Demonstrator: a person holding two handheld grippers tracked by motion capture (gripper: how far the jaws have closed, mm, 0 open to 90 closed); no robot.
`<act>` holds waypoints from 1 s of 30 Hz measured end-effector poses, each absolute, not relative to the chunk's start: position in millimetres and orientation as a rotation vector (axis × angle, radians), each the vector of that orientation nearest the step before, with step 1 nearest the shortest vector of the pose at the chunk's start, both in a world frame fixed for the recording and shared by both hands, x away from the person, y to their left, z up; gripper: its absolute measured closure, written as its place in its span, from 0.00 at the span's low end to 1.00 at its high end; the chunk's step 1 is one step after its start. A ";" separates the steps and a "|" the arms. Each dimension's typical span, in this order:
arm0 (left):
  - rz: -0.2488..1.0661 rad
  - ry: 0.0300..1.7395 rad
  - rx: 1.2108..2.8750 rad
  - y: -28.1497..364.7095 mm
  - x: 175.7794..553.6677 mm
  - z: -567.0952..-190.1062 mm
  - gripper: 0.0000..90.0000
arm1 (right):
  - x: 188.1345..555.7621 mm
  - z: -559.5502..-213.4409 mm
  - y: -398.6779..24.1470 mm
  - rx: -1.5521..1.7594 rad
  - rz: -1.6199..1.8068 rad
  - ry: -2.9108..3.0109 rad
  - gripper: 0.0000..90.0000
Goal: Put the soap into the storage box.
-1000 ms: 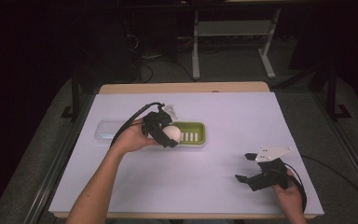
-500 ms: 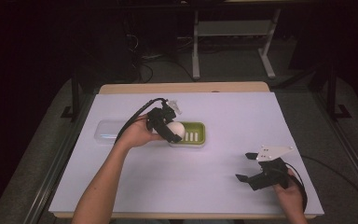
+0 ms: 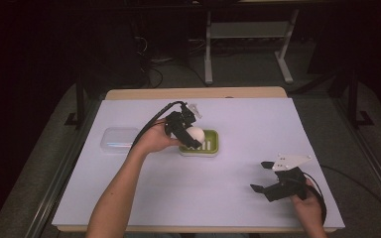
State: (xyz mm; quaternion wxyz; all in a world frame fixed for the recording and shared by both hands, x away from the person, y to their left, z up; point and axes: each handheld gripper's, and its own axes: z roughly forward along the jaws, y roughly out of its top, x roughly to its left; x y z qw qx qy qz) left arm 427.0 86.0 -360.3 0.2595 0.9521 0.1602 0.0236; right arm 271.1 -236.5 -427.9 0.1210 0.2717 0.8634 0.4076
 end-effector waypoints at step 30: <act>0.059 0.495 2.567 73.3 445.7 -380.7 0.28 | 272.5 -427.6 -235.2 0.783 1.202 2.530 0.15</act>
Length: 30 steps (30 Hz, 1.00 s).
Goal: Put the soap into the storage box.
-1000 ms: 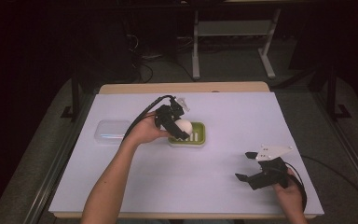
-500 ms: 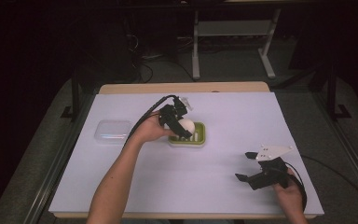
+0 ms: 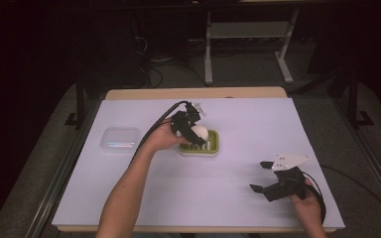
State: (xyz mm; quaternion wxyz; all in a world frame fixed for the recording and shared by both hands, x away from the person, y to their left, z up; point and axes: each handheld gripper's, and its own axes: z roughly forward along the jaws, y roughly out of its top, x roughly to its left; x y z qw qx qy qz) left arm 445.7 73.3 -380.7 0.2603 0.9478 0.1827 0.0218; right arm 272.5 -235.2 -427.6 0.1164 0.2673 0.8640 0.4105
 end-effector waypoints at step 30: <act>0.034 0.520 2.631 63.9 449.9 -400.7 0.28 | 273.7 -426.4 -229.5 0.759 1.203 2.541 0.15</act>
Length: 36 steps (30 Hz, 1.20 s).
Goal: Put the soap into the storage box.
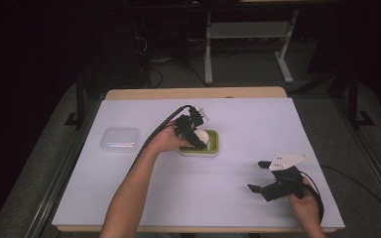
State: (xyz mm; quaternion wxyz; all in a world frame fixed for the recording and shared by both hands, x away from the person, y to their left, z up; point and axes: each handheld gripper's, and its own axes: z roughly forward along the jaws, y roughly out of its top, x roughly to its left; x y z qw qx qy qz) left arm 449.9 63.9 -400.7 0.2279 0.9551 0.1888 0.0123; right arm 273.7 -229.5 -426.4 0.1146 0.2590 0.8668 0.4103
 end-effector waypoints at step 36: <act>0.071 0.470 2.547 79.5 436.6 -380.2 0.29 | 275.1 -425.8 -228.6 0.752 1.201 2.538 0.15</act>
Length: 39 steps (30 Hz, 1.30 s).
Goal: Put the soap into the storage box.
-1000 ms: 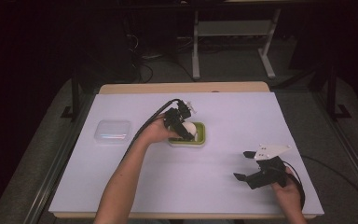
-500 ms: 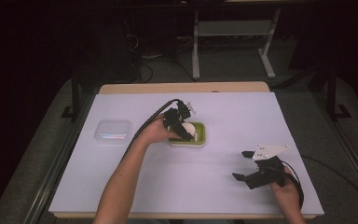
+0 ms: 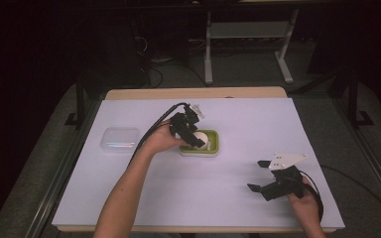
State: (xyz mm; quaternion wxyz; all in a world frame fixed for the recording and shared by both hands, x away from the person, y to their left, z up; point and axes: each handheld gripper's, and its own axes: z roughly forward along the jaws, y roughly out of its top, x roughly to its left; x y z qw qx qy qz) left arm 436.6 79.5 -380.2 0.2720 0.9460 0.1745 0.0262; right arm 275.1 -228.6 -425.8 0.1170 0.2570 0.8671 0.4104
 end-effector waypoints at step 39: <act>0.101 0.476 2.482 122.9 395.5 -366.6 0.31 | 276.7 -427.3 -229.0 0.789 1.175 2.547 0.15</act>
